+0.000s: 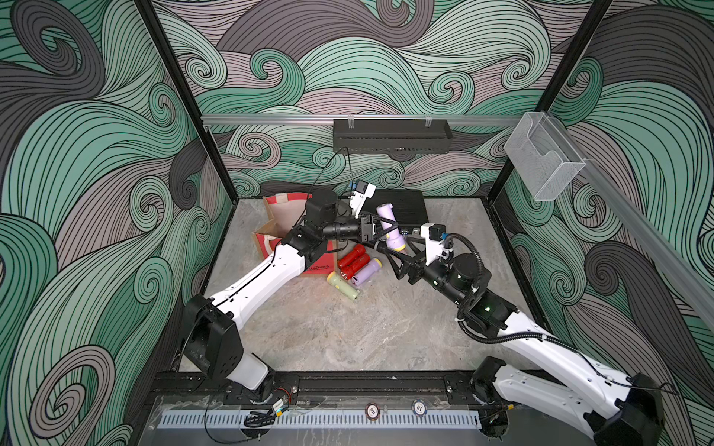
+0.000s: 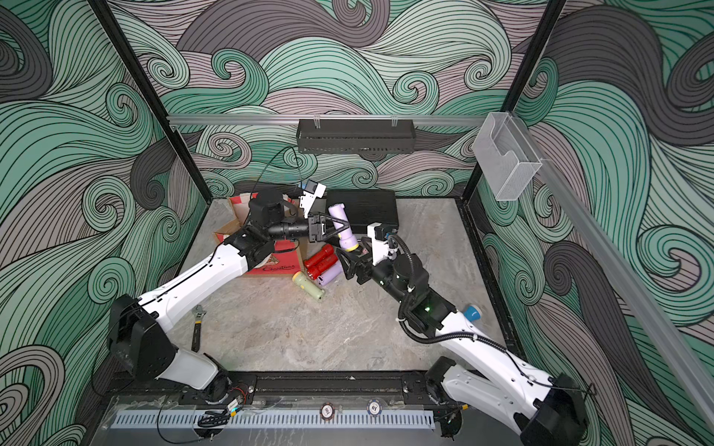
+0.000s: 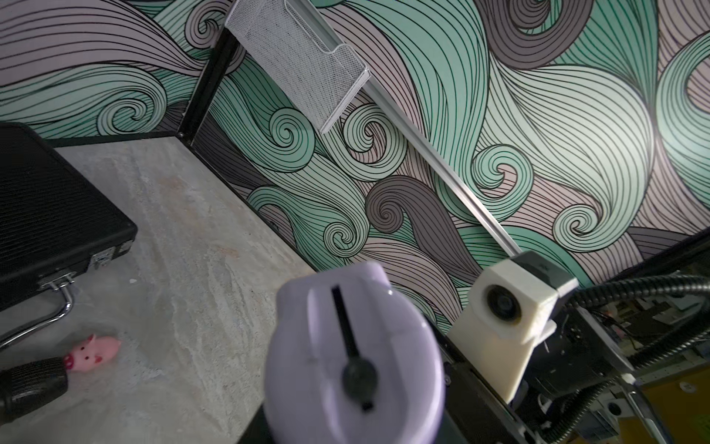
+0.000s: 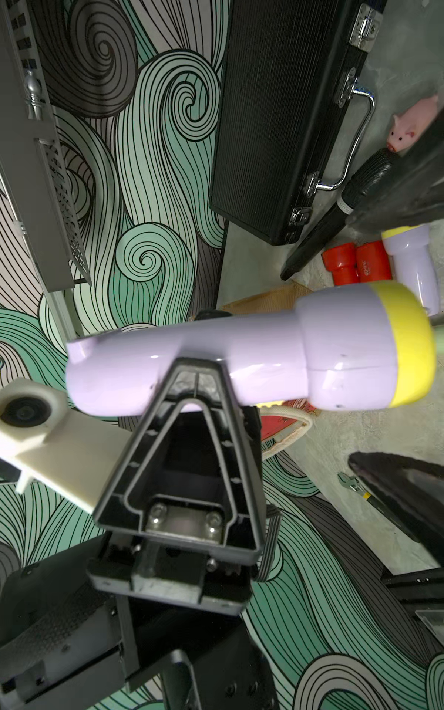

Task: Put the flashlights into the tote bags
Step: Pick up the flashlight from the center of the board, then place the flashlight in the canvas bag.

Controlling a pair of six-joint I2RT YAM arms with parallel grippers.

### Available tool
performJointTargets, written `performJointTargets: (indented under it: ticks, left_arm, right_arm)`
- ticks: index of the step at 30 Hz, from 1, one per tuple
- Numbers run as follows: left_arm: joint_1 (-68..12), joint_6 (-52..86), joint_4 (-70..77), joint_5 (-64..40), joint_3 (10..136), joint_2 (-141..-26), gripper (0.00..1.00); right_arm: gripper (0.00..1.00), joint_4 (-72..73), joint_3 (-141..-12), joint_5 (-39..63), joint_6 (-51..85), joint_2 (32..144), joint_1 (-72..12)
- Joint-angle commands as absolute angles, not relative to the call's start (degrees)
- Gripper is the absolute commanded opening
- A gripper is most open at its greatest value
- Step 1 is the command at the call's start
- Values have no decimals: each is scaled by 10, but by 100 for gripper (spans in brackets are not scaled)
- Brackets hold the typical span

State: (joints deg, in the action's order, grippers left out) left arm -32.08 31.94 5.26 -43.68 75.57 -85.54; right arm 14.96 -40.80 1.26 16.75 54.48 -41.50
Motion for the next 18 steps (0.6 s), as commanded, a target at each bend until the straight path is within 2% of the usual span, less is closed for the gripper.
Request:
performJointTargets:
  ticks: [1,13,18]
  left_arm:
    - [-305,269,-8,-395,787,-823,0]
    - [-205,171,-258,-242,884,-799,0]
    - [-180,131,-364,-139,950,-811,0]
  right_arm:
    - [99,128,-426,-1,167,544,-412]
    - [99,54,-455,-11,158,554,-412]
    - [99,35,-462,-6,156,562,-412]
